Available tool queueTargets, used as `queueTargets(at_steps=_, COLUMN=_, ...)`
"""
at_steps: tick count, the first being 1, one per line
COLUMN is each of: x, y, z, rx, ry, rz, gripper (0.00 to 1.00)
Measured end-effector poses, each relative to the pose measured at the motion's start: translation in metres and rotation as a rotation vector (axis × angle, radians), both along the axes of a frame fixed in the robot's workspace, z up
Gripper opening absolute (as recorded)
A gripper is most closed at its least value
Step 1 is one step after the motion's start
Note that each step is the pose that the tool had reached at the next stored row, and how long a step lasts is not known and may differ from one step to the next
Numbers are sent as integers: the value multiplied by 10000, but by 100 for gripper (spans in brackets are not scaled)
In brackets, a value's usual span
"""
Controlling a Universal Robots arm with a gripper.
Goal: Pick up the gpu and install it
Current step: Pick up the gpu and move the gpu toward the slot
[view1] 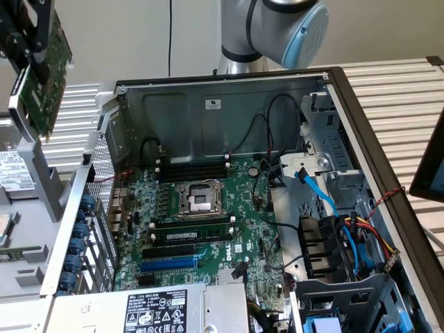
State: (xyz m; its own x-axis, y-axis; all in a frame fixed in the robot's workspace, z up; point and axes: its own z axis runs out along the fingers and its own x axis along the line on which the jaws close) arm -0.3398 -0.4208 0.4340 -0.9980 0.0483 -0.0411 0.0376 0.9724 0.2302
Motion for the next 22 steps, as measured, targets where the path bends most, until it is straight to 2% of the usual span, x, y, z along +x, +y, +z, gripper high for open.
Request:
queueTargets(at_steps=5, x=137, y=0, z=82, rx=7, ry=170, rz=0, gripper=27)
queueTargets(at_steps=10, x=253, y=0, z=121, rx=15, ry=434, rz=0, gripper=27)
queueTargets(at_steps=12, x=313, y=0, z=126, rx=23, ry=511, rz=0, gripper=27)
queueTargets(at_steps=15, x=412, y=0, z=126, rx=49, ry=527, rz=1, gripper=27)
queueTargets(at_steps=20, x=432, y=0, z=126, rx=50, ry=529, rz=-14, gripper=27)
queueTargets(at_steps=22, x=485, y=0, z=126, rx=50, ry=556, rz=-12, gripper=27)
